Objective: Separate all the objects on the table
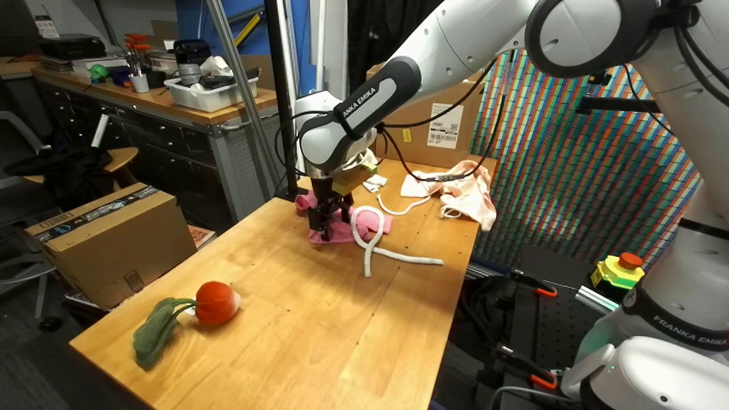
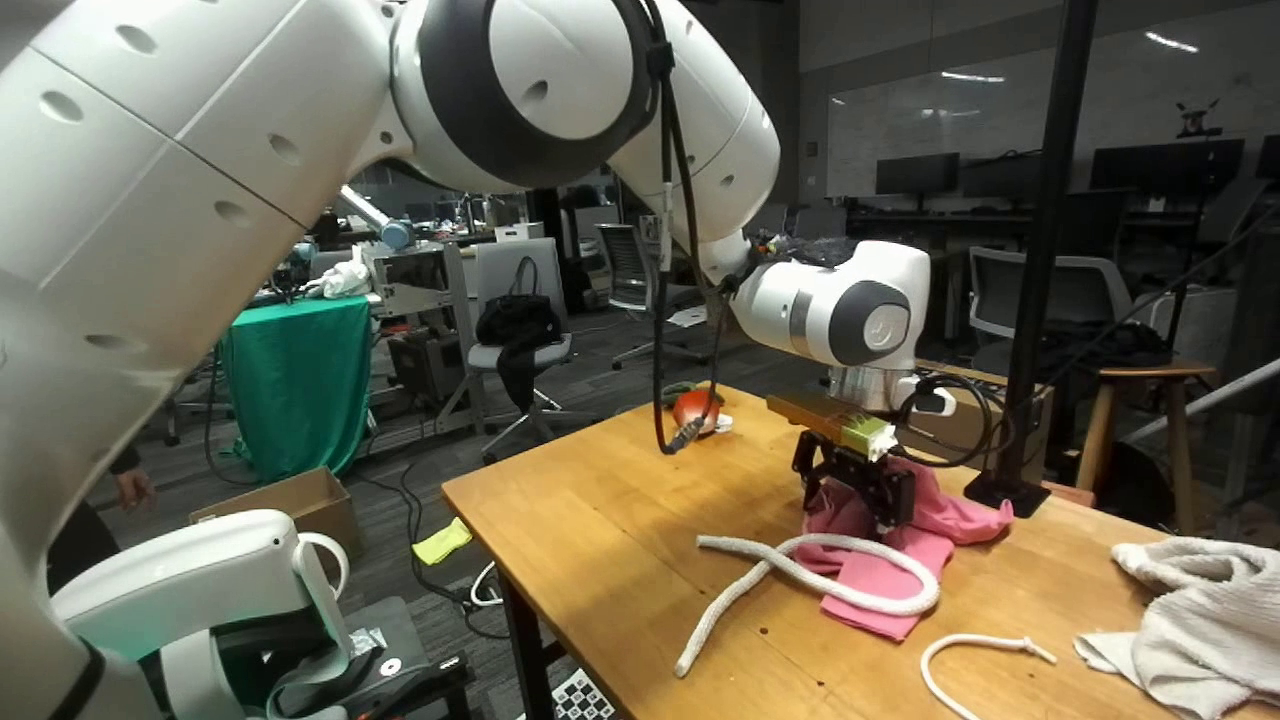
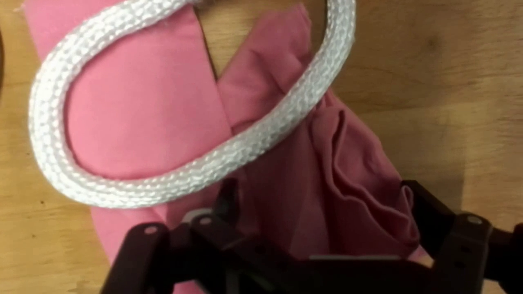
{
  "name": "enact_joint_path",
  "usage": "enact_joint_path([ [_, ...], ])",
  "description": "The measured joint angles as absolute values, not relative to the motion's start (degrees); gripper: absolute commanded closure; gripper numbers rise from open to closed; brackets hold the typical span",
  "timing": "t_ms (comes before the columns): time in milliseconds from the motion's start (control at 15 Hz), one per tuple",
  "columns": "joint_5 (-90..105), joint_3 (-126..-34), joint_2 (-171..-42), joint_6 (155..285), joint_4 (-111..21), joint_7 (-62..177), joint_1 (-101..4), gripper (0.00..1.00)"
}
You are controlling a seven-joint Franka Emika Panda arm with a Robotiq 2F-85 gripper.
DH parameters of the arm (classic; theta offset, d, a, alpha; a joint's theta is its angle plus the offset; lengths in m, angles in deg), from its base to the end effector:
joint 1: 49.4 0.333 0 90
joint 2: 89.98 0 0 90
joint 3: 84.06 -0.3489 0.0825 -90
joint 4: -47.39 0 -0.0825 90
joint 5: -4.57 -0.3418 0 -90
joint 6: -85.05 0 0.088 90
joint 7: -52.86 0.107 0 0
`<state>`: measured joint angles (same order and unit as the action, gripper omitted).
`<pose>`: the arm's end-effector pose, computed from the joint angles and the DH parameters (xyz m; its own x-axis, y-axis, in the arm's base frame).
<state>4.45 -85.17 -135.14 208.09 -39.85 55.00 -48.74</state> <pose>0.6828 0.0187 0.2312 0.9866 -0.0114 -0.1630 -0.0131 -0.9999 -0.0092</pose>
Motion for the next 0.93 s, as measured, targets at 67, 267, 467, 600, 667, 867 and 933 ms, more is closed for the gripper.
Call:
enact_joint_path([
  [67,3.44,-85.62,-135.17,208.12,-39.64,53.71,-49.40,0.00],
  [267,1.14,-86.87,-135.31,208.17,-38.86,50.36,-50.85,0.00],
  [467,0.48,-88.55,-135.76,208.17,-37.50,47.89,-51.02,0.00],
  [600,0.48,-90.14,-136.48,208.15,-36.12,46.75,-50.56,0.00],
  [667,0.48,-90.90,-136.97,208.10,-35.34,46.24,-50.08,0.00],
  [867,0.48,-92.34,-138.83,207.72,-32.67,45.06,-48.18,0.00],
  [933,0.54,-92.44,-139.64,207.37,-31.54,44.83,-47.42,0.00],
])
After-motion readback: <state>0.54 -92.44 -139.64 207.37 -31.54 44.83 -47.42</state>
